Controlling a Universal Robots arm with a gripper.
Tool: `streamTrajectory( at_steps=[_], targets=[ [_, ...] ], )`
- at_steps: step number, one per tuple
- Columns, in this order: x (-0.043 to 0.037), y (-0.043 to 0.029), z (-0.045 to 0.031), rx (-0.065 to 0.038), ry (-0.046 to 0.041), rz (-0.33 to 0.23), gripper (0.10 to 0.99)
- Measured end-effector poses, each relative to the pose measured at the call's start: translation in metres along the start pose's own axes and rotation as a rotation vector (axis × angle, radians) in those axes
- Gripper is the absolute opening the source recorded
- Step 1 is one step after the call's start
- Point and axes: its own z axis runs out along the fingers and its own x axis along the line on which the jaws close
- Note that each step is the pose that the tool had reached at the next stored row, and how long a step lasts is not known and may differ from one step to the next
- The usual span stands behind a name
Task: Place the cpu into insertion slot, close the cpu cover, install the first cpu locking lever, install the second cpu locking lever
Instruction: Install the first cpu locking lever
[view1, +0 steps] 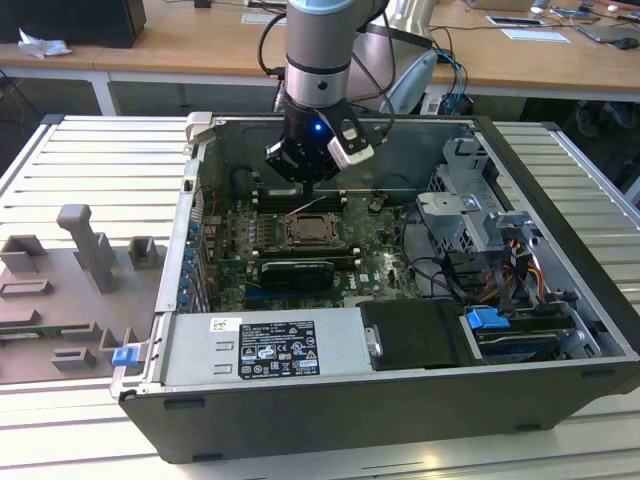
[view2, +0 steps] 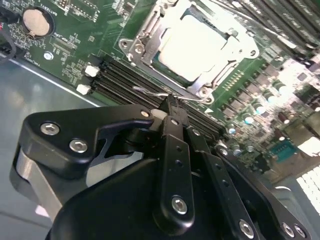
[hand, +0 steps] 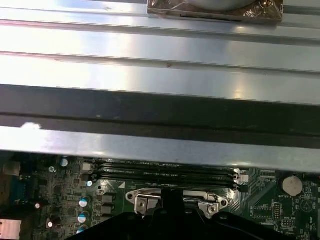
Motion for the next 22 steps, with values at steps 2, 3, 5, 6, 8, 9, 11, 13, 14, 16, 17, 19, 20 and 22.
streamTrajectory(
  at_steps=[2, 3, 5, 6, 8, 9, 11, 13, 14, 16, 17, 19, 20, 22],
  targets=[
    [-0.0021, 0.0012, 0.0022, 0.0, 0.0, 0.0, 0.106],
    [-0.0028, 0.0021, 0.0032, 0.0, 0.0, 0.0, 0.106],
    [-0.0036, 0.0041, 0.005, 0.0, 0.0, 0.0, 0.106],
    [-0.0039, 0.005, 0.0057, 0.0, 0.0, 0.0, 0.106],
    [-0.0048, 0.0058, 0.0072, 0.0, -0.0001, 0.0, 0.106],
    [-0.005, 0.0058, 0.0076, 0.0, 0.0001, 0.0, 0.106],
    [-0.0074, 0.0055, 0.0092, 0.0, -0.0002, 0.003, 0.106],
    [-0.0094, 0.0053, 0.0103, 0.0, -0.0009, 0.004, 0.106],
    [-0.0094, 0.0052, 0.0107, 0.0, -0.0018, 0.005, 0.106],
    [-0.0098, 0.0051, 0.0118, 0.0, -0.0063, 0.014, 0.106],
    [-0.0099, 0.0051, 0.0123, 0.0, -0.0073, 0.02, 0.106],
    [-0.0114, 0.0049, 0.0136, 0.001, -0.0082, 0.03, 0.106],
    [-0.0121, 0.0048, 0.0139, 0.001, -0.0082, 0.03, 0.106],
    [-0.0133, 0.0047, 0.0147, 0.0, -0.0084, 0.03, 0.106]
  ],
)
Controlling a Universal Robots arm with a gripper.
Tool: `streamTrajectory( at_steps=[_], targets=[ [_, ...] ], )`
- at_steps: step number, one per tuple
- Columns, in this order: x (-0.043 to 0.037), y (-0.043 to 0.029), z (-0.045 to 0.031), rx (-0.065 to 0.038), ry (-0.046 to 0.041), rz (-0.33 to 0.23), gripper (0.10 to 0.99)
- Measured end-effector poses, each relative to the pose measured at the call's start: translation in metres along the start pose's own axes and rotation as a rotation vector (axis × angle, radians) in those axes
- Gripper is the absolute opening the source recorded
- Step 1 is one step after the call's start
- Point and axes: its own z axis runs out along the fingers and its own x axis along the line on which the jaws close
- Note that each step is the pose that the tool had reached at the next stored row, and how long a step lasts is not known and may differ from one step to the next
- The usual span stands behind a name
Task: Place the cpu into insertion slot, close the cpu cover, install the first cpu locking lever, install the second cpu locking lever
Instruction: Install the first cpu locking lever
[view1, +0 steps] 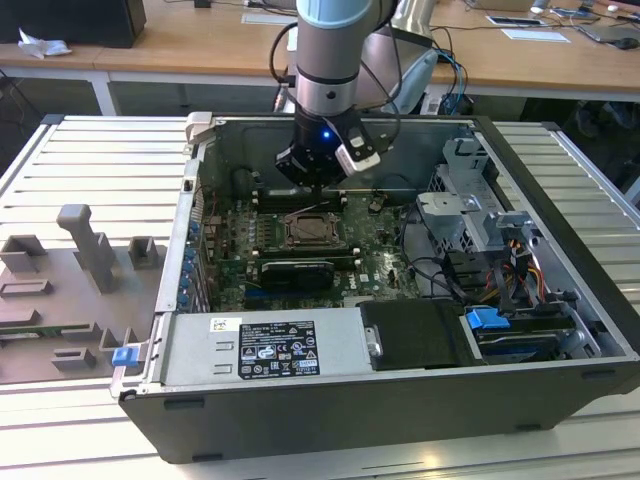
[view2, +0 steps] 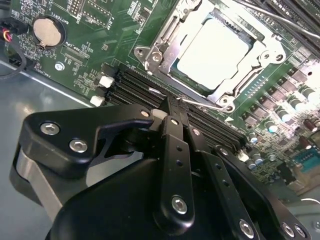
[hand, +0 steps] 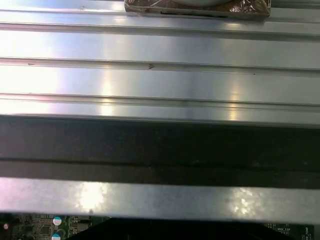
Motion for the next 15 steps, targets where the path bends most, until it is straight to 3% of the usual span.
streamTrajectory(
  at_steps=[15],
  targets=[
    [-0.0052, -0.0015, 0.0163, 0.004, 0.0004, 0.0, 0.106]
  ],
)
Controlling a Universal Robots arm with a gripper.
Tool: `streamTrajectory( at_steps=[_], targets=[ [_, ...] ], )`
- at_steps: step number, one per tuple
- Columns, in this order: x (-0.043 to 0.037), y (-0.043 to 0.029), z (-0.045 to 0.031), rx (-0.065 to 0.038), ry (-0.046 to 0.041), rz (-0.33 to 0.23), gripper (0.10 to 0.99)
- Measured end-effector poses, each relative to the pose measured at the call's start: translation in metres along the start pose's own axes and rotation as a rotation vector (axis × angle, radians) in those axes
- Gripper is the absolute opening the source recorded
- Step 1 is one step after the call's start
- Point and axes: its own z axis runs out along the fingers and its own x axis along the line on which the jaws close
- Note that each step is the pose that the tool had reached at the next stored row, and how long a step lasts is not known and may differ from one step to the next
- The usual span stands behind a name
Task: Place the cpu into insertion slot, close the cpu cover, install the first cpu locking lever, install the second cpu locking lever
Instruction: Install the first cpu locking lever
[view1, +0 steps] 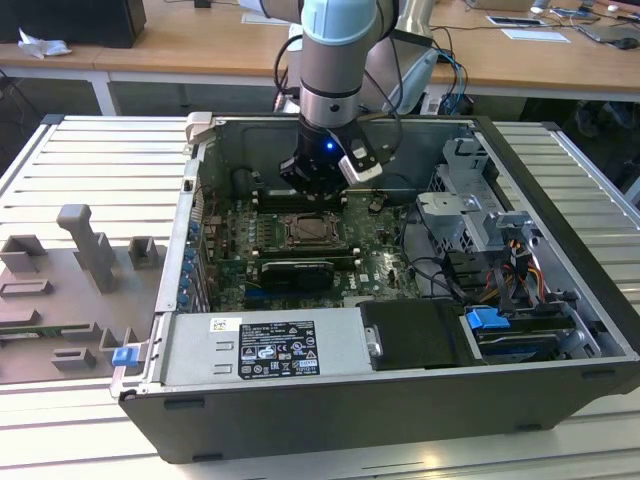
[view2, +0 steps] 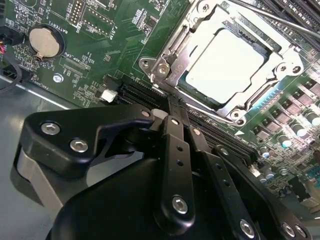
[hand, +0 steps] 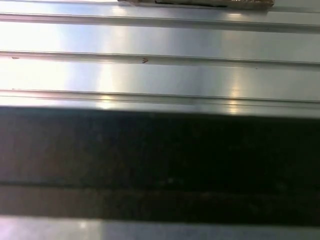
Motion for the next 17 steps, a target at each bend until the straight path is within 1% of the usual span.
streamTrajectory(
  at_steps=[1, 3, 8, 9, 11, 14, 16, 17],
  targets=[
    [0.0, 0.0, 0.0001, 0.001, 0.0, 0.0, 0.106],
    [-0.0001, -0.0001, 0.0007, 0.007, 0.0002, 0.0, 0.106],
    [-0.0004, -0.0001, 0.0015, 0.007, -0.0001, 0.0, 0.106],
    [-0.0007, 0.0002, 0.0025, 0.005, -0.0009, 0.0, 0.106],
    [-0.0011, -0.0003, 0.003, 0.007, 0.0001, 0.0, 0.106],
    [-0.0016, -0.0002, 0.0028, 0.007, -0.0001, 0.0, 0.106],
    [-0.0018, 0.0001, -0.0002, 0.007, -0.0004, 0.0, 0.106],
    [-0.0018, 0.0005, -0.0063, 0.007, -0.0001, 0.0, 0.106]
  ],
)
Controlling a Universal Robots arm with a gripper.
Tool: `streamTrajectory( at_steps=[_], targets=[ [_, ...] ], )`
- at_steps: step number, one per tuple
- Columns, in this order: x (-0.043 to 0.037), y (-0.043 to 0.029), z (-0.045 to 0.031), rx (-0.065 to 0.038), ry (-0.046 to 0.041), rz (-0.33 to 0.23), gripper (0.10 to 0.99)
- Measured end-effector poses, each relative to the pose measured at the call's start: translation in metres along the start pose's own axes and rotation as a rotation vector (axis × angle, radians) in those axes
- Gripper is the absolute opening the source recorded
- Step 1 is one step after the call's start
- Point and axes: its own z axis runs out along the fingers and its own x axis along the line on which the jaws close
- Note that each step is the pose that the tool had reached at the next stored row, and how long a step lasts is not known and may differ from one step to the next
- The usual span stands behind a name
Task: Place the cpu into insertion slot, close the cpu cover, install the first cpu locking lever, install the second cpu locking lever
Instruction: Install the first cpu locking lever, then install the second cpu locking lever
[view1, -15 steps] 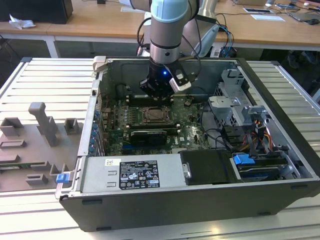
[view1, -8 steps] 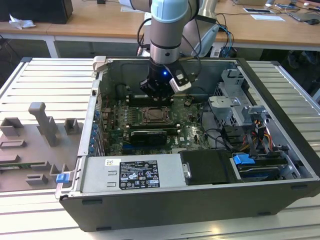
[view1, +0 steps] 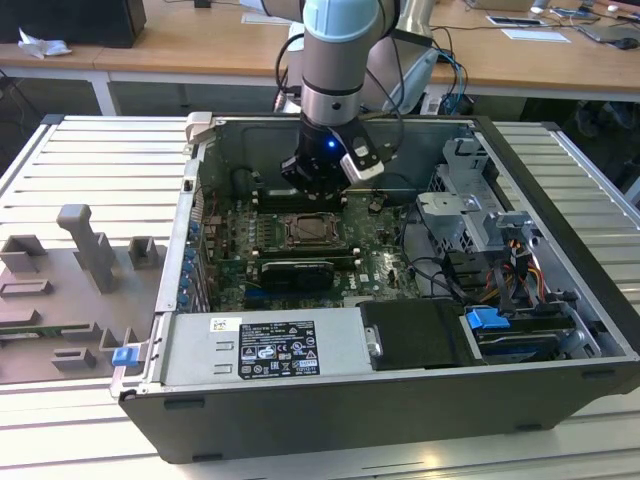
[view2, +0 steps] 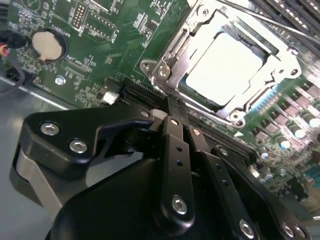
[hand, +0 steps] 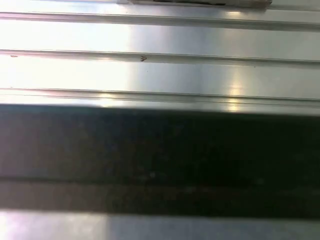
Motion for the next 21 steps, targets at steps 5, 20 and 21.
streamTrajectory(
  at_steps=[5, 20, 21],
  targets=[
    [0.0, -0.0015, -0.0017, 0.0, 0.0001, 0.0, 0.106],
    [0.0009, -0.0172, -0.0032, 0.0, 0.0, 0.0, 0.106],
    [0.0008, -0.0174, -0.0043, -0.001, 0.0001, 0.0, 0.106]
  ],
)
